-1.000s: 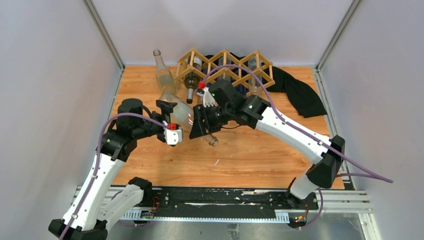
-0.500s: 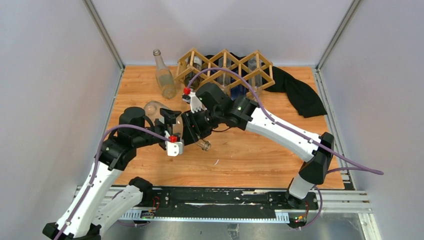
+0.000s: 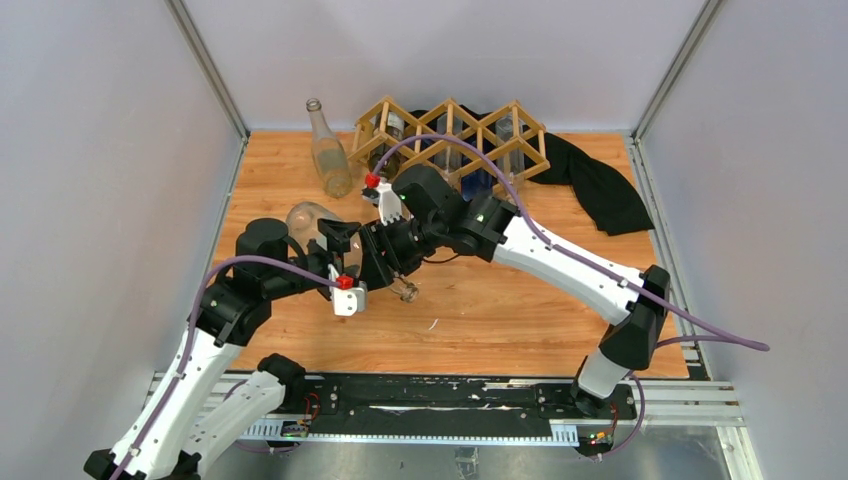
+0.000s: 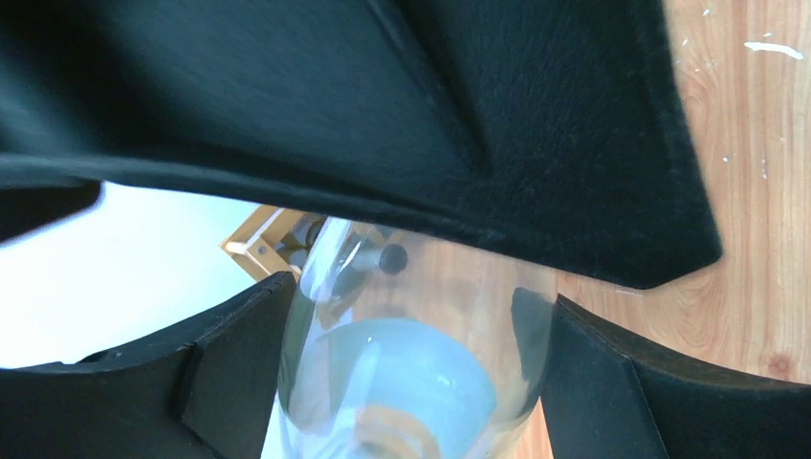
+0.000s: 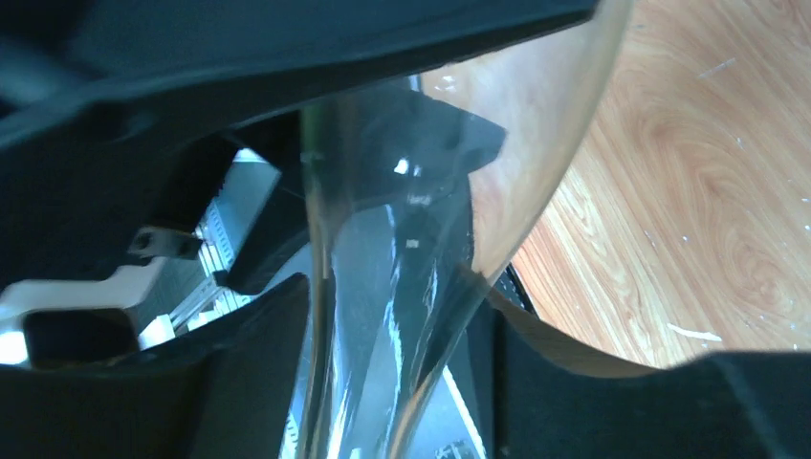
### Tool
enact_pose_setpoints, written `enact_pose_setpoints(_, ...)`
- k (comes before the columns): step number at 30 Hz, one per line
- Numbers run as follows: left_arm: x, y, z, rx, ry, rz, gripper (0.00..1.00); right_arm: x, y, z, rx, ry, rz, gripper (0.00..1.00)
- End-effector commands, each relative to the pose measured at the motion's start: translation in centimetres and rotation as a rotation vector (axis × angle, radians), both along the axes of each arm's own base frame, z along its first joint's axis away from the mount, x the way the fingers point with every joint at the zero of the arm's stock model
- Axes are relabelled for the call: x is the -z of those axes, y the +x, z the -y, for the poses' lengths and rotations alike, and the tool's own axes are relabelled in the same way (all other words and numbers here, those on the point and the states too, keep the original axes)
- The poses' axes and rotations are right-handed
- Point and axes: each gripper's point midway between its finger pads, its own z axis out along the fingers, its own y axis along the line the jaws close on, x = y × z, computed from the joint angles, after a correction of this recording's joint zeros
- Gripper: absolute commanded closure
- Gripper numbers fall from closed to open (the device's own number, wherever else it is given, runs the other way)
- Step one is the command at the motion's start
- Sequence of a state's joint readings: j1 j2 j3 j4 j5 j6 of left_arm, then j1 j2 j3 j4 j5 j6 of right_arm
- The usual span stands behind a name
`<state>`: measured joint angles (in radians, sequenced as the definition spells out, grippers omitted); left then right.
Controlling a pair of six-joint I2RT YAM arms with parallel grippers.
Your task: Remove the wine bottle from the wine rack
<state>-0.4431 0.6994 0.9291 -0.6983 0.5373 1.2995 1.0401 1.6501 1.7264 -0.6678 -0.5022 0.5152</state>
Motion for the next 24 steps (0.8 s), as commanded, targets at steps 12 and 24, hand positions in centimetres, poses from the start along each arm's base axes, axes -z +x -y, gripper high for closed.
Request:
enact_pose_setpoints(12, -2.2, 1.9, 0.5, -0.080, -0.189, 0.149, 1.00, -5.9, 1.9, 3.0, 0.069, 0.223, 0.160, 0.21)
enact_pose_setpoints(24, -1.4, 4.6, -0.4, -0.368, -0.476, -0.145, 1.00, -6.6, 6.8, 10.5, 0.358, 0.172, 0.303, 0.06)
